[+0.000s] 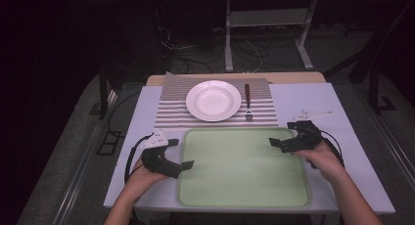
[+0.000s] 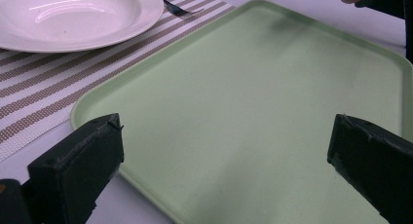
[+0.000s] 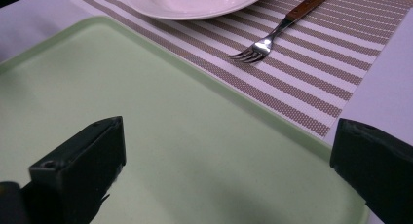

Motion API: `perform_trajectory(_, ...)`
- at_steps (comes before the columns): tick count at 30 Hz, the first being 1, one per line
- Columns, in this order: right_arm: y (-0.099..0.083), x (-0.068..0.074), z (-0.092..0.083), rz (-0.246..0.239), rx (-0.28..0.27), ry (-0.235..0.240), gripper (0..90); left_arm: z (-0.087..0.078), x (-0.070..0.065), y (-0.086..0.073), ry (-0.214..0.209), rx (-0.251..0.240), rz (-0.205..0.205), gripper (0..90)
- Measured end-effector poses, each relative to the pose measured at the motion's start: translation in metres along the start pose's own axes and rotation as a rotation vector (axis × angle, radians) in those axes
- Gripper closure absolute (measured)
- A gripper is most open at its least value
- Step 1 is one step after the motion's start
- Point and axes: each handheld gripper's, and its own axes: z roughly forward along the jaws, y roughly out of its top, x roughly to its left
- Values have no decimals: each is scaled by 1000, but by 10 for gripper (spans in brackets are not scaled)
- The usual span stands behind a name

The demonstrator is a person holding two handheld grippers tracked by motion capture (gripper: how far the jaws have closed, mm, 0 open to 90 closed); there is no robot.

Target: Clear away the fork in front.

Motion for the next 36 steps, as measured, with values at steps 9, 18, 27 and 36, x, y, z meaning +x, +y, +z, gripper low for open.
perform_trajectory(9,17,-4,15,-6,24,-14,0,1,-1,-1,5,4,4,0)
perform_trajectory(18,38,-11,33,9,28,-30,0,0,1,-2,11,0,2,0)
perform_trajectory(27,50,-17,50,14,63,-40,1,-2,1,-1,13,-7,-2,0)
perform_trajectory(36,64,-26,66,19,91,-53,3,0,-2,-1,5,-7,2,0)
